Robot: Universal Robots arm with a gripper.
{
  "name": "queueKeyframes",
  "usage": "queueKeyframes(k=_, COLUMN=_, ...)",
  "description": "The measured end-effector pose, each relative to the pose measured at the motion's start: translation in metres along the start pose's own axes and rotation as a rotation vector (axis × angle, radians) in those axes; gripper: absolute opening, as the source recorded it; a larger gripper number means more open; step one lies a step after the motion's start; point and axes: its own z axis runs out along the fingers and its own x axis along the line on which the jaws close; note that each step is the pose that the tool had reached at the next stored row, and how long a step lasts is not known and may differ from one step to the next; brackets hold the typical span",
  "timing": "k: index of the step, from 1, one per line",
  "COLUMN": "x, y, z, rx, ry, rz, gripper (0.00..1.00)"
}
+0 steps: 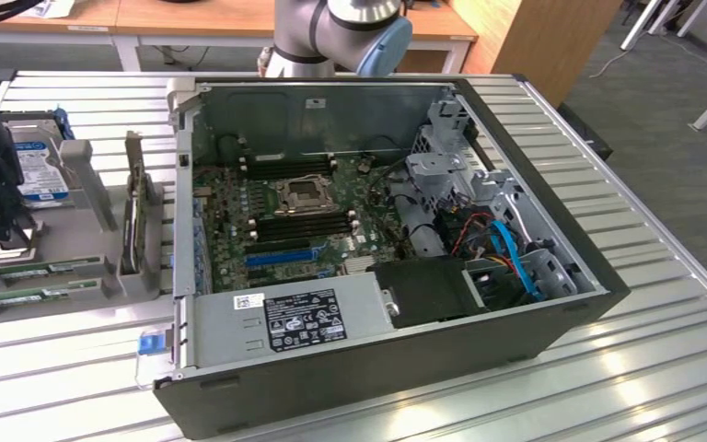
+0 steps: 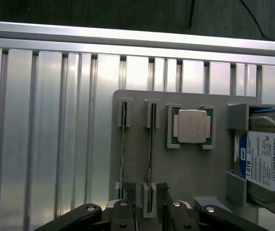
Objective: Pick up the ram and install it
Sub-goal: 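Pick up the ram and move it above insertion slot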
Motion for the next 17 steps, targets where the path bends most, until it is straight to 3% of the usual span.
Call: queueKeyframes(k=17, x=0.001, y=-0.0005, z=0.0153, rx=-0.0003, ry=0.0002, rz=0.0, gripper=0.31)
